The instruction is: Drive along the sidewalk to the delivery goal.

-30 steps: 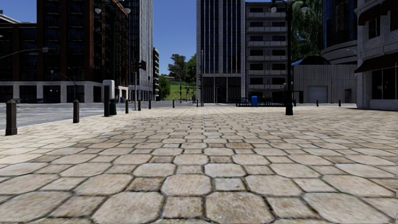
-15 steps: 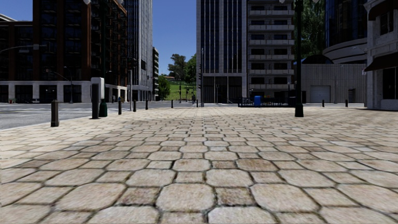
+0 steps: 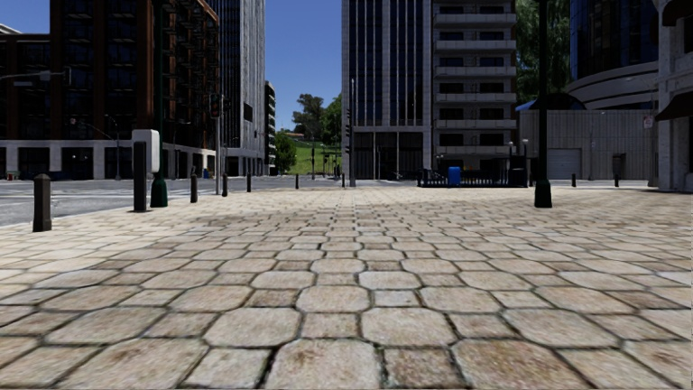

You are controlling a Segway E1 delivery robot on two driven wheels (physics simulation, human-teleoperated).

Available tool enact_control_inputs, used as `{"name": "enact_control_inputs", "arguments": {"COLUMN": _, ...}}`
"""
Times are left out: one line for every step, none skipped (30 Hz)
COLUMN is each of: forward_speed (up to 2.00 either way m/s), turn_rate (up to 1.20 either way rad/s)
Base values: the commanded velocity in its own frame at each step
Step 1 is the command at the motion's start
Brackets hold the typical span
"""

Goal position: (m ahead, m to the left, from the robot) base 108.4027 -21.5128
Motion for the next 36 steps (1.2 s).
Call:
{"name": "enact_control_inputs", "arguments": {"forward_speed": 2.0, "turn_rate": 0.0}}
{"name": "enact_control_inputs", "arguments": {"forward_speed": 2.0, "turn_rate": 0.0}}
{"name": "enact_control_inputs", "arguments": {"forward_speed": 2.0, "turn_rate": 0.0}}
{"name": "enact_control_inputs", "arguments": {"forward_speed": 2.0, "turn_rate": 0.0}}
{"name": "enact_control_inputs", "arguments": {"forward_speed": 2.0, "turn_rate": 0.0}}
{"name": "enact_control_inputs", "arguments": {"forward_speed": 2.0, "turn_rate": 0.0}}
{"name": "enact_control_inputs", "arguments": {"forward_speed": 2.0, "turn_rate": 0.0}}
{"name": "enact_control_inputs", "arguments": {"forward_speed": 2.0, "turn_rate": 0.0}}
{"name": "enact_control_inputs", "arguments": {"forward_speed": 2.0, "turn_rate": 0.0}}
{"name": "enact_control_inputs", "arguments": {"forward_speed": 2.0, "turn_rate": 0.0}}
{"name": "enact_control_inputs", "arguments": {"forward_speed": 2.0, "turn_rate": 0.0}}
{"name": "enact_control_inputs", "arguments": {"forward_speed": 2.0, "turn_rate": 0.0}}
{"name": "enact_control_inputs", "arguments": {"forward_speed": 2.0, "turn_rate": 0.0}}
{"name": "enact_control_inputs", "arguments": {"forward_speed": 2.0, "turn_rate": 0.0}}
{"name": "enact_control_inputs", "arguments": {"forward_speed": 2.0, "turn_rate": 0.0}}
{"name": "enact_control_inputs", "arguments": {"forward_speed": 2.0, "turn_rate": 0.0}}
{"name": "enact_control_inputs", "arguments": {"forward_speed": 2.0, "turn_rate": 0.0}}
{"name": "enact_control_inputs", "arguments": {"forward_speed": 2.0, "turn_rate": 0.0}}
{"name": "enact_control_inputs", "arguments": {"forward_speed": 2.0, "turn_rate": 0.0}}
{"name": "enact_control_inputs", "arguments": {"forward_speed": 2.0, "turn_rate": 0.0}}
{"name": "enact_control_inputs", "arguments": {"forward_speed": 2.0, "turn_rate": 0.0}}
{"name": "enact_control_inputs", "arguments": {"forward_speed": 2.0, "turn_rate": 0.0}}
{"name": "enact_control_inputs", "arguments": {"forward_speed": 2.0, "turn_rate": 0.0}}
{"name": "enact_control_inputs", "arguments": {"forward_speed": 2.0, "turn_rate": 0.0}}
{"name": "enact_control_inputs", "arguments": {"forward_speed": 2.0, "turn_rate": 0.0}}
{"name": "enact_control_inputs", "arguments": {"forward_speed": 2.0, "turn_rate": 0.0}}
{"name": "enact_control_inputs", "arguments": {"forward_speed": 2.0, "turn_rate": 0.0}}
{"name": "enact_control_inputs", "arguments": {"forward_speed": 2.0, "turn_rate": 0.0}}
{"name": "enact_control_inputs", "arguments": {"forward_speed": 2.0, "turn_rate": 0.0}}
{"name": "enact_control_inputs", "arguments": {"forward_speed": 2.0, "turn_rate": 0.0}}
{"name": "enact_control_inputs", "arguments": {"forward_speed": 2.0, "turn_rate": 0.0}}
{"name": "enact_control_inputs", "arguments": {"forward_speed": 2.0, "turn_rate": 0.0}}
{"name": "enact_control_inputs", "arguments": {"forward_speed": 2.0, "turn_rate": 0.0}}
{"name": "enact_control_inputs", "arguments": {"forward_speed": 2.0, "turn_rate": 0.0}}
{"name": "enact_control_inputs", "arguments": {"forward_speed": 2.0, "turn_rate": 0.0}}
{"name": "enact_control_inputs", "arguments": {"forward_speed": 2.0, "turn_rate": 0.0}}
